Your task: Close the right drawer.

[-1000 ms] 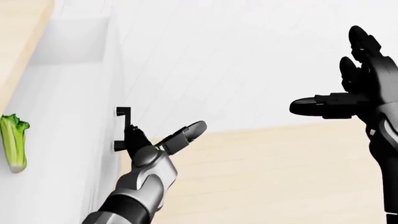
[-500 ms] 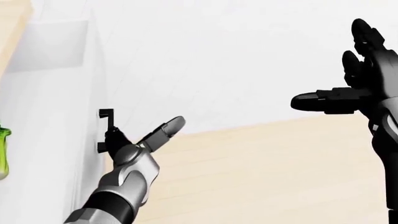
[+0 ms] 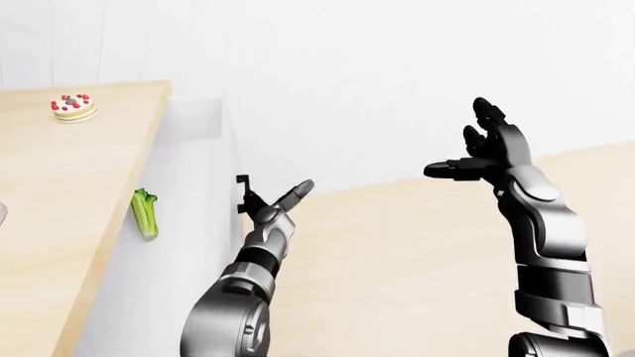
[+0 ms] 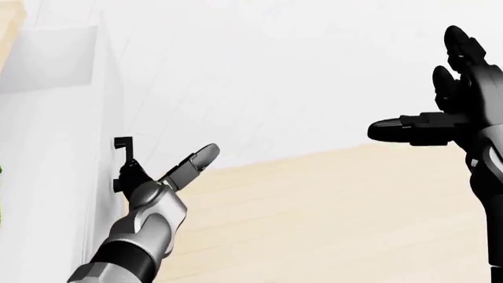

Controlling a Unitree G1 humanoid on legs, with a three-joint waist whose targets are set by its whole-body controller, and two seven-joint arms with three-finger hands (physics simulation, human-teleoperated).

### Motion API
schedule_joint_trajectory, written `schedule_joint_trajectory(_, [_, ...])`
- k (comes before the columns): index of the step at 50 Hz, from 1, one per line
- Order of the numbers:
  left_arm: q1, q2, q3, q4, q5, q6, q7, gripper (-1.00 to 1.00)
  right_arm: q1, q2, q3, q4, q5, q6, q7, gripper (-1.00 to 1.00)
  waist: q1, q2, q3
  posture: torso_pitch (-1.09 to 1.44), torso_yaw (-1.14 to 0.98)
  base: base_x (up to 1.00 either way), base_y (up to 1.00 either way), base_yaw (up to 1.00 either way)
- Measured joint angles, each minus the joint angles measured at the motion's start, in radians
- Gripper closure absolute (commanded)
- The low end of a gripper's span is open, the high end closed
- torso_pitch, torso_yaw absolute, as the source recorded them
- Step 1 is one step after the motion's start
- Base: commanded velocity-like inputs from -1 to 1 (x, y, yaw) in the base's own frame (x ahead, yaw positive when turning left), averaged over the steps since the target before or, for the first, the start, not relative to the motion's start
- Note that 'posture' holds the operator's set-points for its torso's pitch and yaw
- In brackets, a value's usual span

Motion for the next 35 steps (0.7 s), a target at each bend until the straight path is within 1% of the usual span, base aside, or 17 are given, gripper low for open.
schedule_joint_trajectory(23, [0.006,0.043,0.016,-0.002,-0.034,0.005,-0.012,-1.0,-0.005,0.001,0.002,-0.005,-0.001,0.006,-0.001,-1.0,-0.011,0.004,0.001,0.0,0.0,0.0,0.0,0.0])
schedule_joint_trajectory(35, [0.007,0.063,0.02,-0.011,-0.054,0.012,-0.002,-1.0,-0.011,-0.002,0.002,-0.002,-0.003,0.012,0.0,-1.0,-0.012,0.007,0.003,0.0,0.0,0.0,0.0,0.0])
